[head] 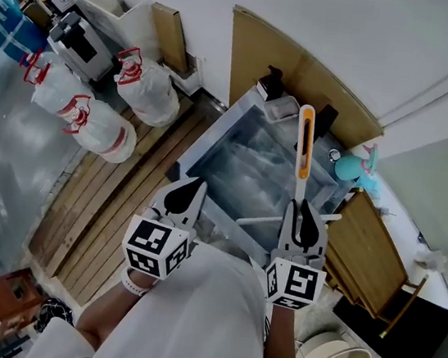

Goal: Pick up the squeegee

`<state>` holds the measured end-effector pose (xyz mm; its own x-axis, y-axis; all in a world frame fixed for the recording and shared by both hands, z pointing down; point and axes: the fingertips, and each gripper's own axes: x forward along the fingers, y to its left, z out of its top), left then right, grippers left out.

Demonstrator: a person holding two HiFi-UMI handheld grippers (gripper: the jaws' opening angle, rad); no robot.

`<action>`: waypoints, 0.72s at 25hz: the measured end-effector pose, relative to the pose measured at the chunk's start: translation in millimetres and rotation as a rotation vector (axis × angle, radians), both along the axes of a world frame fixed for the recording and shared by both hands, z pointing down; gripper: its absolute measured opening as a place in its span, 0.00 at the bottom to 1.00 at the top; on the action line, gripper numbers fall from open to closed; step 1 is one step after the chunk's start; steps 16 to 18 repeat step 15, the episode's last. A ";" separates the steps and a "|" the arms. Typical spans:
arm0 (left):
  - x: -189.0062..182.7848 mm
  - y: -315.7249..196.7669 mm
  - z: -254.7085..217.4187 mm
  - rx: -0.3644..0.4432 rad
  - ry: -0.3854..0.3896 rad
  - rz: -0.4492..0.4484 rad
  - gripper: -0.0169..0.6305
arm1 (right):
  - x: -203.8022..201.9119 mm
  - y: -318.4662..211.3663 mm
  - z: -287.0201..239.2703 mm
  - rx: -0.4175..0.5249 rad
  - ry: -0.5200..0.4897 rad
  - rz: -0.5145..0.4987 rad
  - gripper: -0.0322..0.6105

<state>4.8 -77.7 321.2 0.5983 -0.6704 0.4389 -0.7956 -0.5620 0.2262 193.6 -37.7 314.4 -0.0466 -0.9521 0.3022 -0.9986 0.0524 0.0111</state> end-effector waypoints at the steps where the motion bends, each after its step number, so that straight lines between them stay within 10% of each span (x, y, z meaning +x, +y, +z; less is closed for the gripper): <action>1: 2.1 0.2 0.0 0.000 -0.001 0.005 0.03 | 0.5 0.1 0.7 -0.001 0.000 0.000 0.15; 18: 6.5 4.2 2.2 -0.007 -0.017 0.006 0.03 | 0.6 -2.1 11.0 -0.022 -0.011 -0.016 0.15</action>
